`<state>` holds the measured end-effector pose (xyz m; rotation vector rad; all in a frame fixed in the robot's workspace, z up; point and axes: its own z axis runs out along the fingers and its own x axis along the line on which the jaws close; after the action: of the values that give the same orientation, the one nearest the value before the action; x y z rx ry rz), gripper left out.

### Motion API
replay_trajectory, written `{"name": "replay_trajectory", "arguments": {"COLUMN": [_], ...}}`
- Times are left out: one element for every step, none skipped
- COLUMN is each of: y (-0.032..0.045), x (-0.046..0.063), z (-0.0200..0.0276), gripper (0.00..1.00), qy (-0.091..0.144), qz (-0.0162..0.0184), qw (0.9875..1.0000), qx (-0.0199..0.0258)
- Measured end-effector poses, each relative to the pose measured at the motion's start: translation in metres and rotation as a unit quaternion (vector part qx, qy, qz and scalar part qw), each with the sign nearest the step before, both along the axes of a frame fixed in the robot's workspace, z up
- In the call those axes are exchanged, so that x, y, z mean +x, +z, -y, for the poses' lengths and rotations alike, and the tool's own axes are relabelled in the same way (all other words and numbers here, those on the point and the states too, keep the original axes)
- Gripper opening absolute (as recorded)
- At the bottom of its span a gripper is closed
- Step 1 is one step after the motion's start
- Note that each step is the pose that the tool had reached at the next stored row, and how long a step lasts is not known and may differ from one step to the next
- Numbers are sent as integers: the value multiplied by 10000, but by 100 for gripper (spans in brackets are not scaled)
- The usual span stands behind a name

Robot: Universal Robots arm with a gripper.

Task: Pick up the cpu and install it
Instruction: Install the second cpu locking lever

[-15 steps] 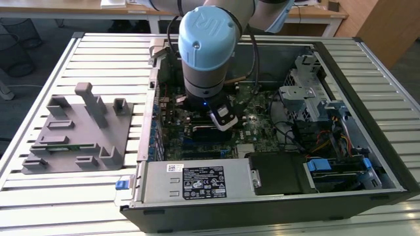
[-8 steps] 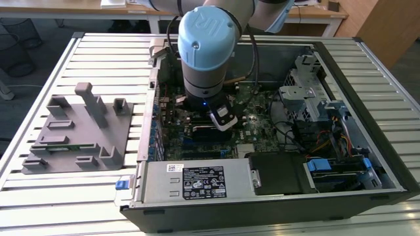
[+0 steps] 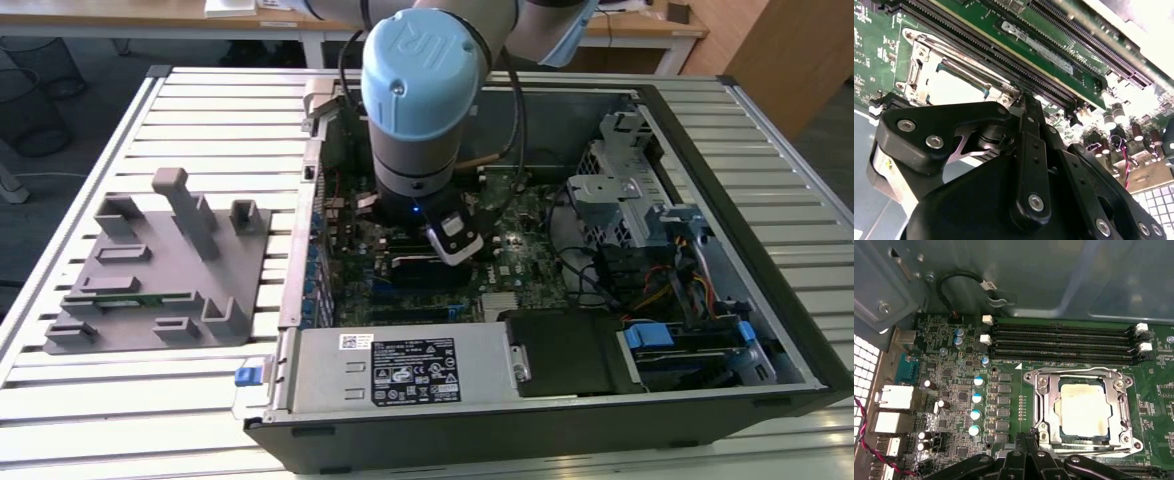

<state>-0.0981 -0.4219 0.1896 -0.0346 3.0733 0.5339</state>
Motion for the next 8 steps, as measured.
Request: {"name": "replay_trajectory", "arguments": {"y": [15,25,29,29,30,34,35,39], "x": [0,-1,0,0,0,0,-1,-1], "z": [1,1,-1,-1,-1,-1,-1,-1], "gripper": [11,11,11,11,11,11,11,11], "qy": [0,0,0,0,0,0,0,0], "qz": [-2,-5,-6,-6,-6,-8,-7,-7], "qw": [10000,10000,10000,10000,10000,10000,10000,10000], "qx": [-2,-3,-3,-2,-2,-4,-3,-3]}}
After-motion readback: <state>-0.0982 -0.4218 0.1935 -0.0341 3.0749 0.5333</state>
